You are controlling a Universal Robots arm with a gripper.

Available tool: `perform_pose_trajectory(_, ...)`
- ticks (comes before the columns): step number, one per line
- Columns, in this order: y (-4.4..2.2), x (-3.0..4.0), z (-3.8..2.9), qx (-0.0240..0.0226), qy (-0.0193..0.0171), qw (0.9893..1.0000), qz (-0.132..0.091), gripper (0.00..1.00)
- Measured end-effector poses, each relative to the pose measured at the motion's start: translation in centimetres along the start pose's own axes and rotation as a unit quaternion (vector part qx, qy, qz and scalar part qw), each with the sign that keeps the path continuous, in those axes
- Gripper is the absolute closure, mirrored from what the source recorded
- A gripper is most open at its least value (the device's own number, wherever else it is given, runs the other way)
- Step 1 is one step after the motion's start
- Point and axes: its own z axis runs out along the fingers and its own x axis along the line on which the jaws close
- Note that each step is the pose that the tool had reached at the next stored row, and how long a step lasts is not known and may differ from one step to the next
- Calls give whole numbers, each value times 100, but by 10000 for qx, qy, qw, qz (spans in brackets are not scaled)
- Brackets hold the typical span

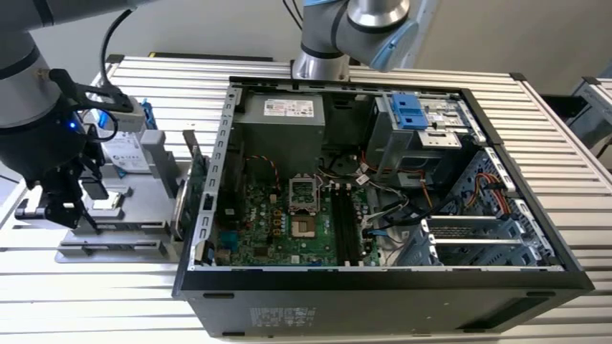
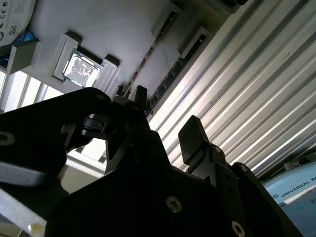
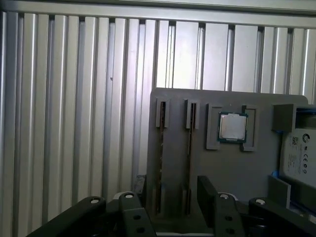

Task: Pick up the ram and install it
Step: 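Pick up the ram and move it above insertion slot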

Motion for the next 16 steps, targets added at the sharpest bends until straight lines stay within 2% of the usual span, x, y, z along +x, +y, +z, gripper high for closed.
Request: perform_pose_trajectory(16, -5, 64, 123, 1, -1, 10000, 0, 0)
